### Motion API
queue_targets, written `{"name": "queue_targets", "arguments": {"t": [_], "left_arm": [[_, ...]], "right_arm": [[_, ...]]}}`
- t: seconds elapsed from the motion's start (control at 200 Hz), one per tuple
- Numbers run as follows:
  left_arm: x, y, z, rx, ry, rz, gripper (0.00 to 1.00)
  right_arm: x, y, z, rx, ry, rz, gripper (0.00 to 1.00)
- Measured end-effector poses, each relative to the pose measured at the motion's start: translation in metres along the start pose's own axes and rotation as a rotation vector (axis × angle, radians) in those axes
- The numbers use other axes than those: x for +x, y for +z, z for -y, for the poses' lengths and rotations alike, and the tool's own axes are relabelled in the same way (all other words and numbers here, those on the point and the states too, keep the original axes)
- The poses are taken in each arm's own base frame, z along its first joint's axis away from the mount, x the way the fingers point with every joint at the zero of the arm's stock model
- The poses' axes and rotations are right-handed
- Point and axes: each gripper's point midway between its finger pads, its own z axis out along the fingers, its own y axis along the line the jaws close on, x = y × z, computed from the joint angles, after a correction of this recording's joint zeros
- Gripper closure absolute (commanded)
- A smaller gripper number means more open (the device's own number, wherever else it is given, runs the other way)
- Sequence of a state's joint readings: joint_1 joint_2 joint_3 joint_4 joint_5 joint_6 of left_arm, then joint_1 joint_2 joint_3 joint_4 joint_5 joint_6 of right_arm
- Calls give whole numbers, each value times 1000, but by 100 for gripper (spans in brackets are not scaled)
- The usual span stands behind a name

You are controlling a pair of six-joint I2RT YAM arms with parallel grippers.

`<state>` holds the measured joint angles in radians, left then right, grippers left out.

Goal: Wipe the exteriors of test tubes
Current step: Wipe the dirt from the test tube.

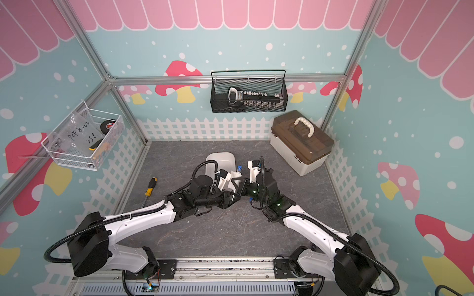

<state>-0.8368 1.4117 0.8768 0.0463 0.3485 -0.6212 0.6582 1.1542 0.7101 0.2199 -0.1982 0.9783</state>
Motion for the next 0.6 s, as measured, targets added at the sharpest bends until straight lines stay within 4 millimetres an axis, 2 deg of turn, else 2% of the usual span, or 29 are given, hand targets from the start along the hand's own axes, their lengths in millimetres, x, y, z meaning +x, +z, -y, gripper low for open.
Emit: {"name": "queue_targets", "arguments": {"t": [0.22,0.6], "left_arm": [[1,-2,-3,-5,-4,-9,91],[-1,-2,0,19,1,10,91]], "right_arm": [[24,-2,-1,-10,13,-36,81],[15,-2,-1,10,5,-22,83]]}}
